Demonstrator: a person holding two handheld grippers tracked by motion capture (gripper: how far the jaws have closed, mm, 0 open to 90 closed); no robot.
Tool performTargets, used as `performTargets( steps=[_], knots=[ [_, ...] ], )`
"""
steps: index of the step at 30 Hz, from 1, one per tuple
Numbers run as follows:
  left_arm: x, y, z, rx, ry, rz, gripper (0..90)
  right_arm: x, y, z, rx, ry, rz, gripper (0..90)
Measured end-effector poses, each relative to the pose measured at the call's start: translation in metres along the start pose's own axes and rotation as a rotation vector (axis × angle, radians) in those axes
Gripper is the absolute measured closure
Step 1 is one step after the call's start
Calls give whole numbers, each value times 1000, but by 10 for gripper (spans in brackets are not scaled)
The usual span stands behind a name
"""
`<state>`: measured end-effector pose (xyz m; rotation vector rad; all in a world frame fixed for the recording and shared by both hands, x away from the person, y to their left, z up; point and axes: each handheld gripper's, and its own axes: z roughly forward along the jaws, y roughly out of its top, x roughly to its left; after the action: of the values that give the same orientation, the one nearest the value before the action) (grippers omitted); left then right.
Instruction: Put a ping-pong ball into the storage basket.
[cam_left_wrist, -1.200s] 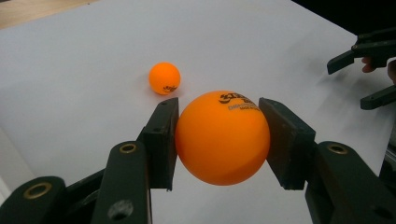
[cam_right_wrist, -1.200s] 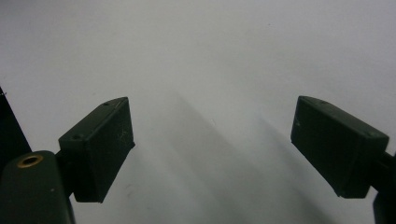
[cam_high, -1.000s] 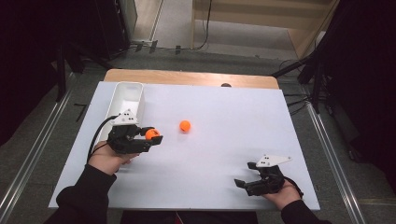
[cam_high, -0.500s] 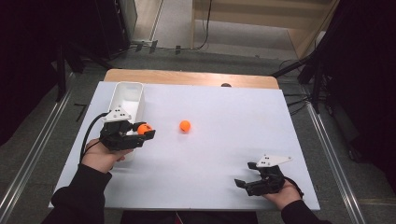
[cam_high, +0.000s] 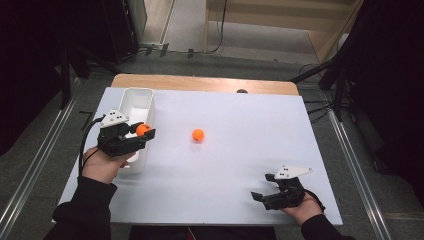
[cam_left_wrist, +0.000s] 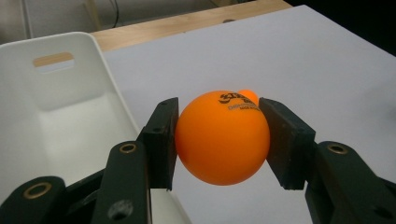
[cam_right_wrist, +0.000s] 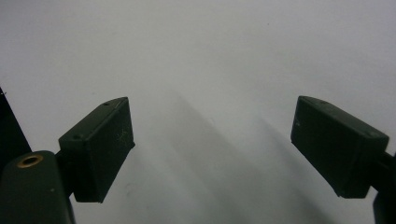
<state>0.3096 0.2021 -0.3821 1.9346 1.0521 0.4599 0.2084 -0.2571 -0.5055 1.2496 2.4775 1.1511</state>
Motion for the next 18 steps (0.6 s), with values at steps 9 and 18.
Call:
performTargets(
  steps=[9, 18],
  knots=[
    [8, -1, 1, 5, 65, -26, 502, 0, 0, 0, -1, 0, -2, 117],
    [16, -3, 3, 5, 116, -46, 503, 0, 0, 0, 1, 1, -1, 117]
  ],
)
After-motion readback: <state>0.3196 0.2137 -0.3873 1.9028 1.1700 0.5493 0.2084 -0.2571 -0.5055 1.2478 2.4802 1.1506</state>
